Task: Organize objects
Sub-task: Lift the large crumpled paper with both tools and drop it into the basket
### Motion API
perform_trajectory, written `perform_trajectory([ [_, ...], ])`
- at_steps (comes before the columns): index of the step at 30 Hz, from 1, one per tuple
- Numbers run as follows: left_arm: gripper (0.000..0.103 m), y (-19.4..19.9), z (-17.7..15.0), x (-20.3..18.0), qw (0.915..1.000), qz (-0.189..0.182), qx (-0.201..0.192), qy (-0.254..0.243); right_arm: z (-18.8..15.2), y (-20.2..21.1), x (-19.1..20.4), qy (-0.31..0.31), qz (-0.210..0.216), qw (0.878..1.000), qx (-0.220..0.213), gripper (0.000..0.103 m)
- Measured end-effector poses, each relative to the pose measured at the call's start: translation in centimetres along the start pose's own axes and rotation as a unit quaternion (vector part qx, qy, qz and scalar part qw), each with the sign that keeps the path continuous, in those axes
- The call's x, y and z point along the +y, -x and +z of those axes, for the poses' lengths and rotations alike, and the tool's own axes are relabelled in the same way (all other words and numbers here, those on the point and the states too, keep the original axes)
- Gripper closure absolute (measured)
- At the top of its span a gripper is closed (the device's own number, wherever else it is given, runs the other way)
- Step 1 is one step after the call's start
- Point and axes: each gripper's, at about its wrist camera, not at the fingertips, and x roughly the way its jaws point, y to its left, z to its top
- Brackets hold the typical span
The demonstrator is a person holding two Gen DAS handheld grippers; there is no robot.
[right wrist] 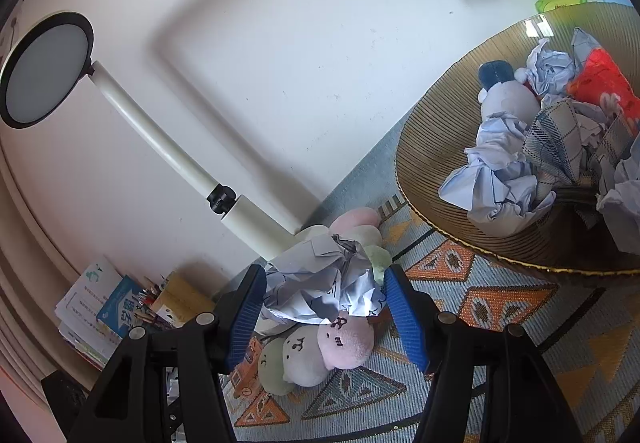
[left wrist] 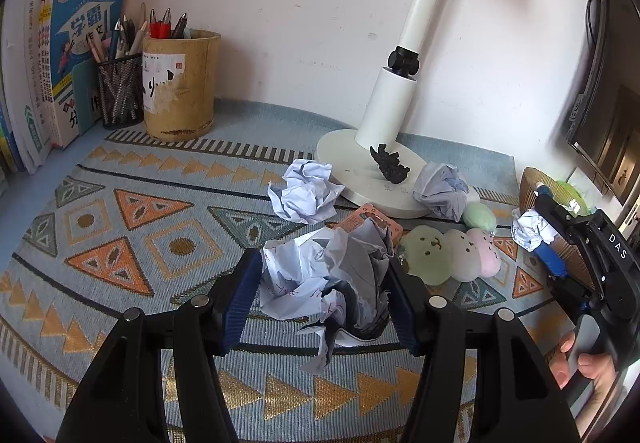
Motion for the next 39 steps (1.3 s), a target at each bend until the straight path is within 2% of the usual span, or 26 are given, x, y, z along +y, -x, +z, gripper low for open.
perform_trajectory([
  [24,0.045,-0.3,-0.1,0.1,0.9999,-0.006,0.006,-0.007,0.1,-0.3,-0.1,-0.004,-0.002,1.000,0.009,0.043],
  [33,0.045,-0.6,-0.1,0.7,0.9999,-0.008,0.010,0.009,0.0,-0.3,0.0,-0.002,-0.002,1.000,0.010,0.043],
  [35,0.045,-0.3,-0.1,0.8,0.9999,-0.005,0.005,0.011,-0.1,-0.3,0.0,-0.001,-0.002,1.000,0.010,0.043],
  [38,0.045,0.9,-0.1,0.1,0.9994,0.018,-0.030,0.005,-0.5,-0.3,0.3,-0.003,0.005,1.000,0.025,0.042],
  [39,0.045,1.0,0.0,-0.3,0.9993,0.007,-0.035,0.009,-0.8,-0.4,0.6,-0.003,0.018,0.999,0.037,0.043],
])
